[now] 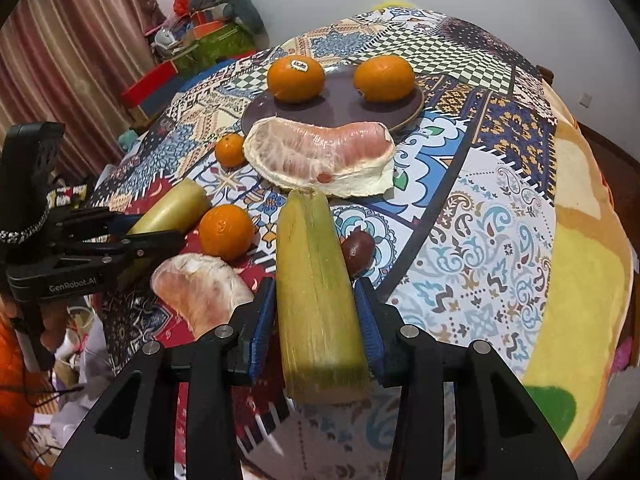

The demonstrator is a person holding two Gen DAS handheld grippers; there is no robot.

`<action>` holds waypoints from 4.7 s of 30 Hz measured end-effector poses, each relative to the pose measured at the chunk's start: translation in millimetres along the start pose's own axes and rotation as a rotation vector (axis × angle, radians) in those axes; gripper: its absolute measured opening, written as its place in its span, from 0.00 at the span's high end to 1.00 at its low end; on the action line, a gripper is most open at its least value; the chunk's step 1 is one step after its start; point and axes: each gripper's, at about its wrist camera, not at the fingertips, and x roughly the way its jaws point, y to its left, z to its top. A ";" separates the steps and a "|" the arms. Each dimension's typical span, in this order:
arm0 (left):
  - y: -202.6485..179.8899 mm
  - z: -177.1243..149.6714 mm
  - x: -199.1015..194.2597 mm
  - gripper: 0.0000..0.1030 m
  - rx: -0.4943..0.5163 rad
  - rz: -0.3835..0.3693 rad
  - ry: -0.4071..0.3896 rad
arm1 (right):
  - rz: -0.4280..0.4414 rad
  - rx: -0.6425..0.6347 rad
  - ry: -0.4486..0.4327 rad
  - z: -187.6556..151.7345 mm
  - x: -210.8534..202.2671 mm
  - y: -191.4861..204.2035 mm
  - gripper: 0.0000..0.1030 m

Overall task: Organize fruits
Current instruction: 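Lift both cylinders, lay them on the plate between the oranges, open both tools, then lower the right tool onto the dark brown date and close it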

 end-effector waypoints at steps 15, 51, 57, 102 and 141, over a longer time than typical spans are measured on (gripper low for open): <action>-6.5 4.2 -27.0 0.64 -0.034 0.040 -0.086 | -0.010 0.024 -0.061 -2.4 -14.5 2.9 0.67; -11.8 94.6 -54.3 0.64 -0.009 0.002 -0.285 | -0.009 0.047 -0.262 79.0 -34.5 -20.3 0.67; -7.9 111.7 -40.0 0.64 -0.004 -0.001 -0.281 | 0.000 0.038 -0.266 97.0 -19.2 -24.2 0.67; -8.1 170.2 40.0 0.64 0.046 0.024 -0.171 | -0.019 -0.023 -0.238 140.0 28.9 -33.7 0.66; -23.4 61.0 -28.5 0.41 -0.009 0.017 -0.111 | -0.121 -0.001 -0.179 38.6 -38.8 -27.7 0.49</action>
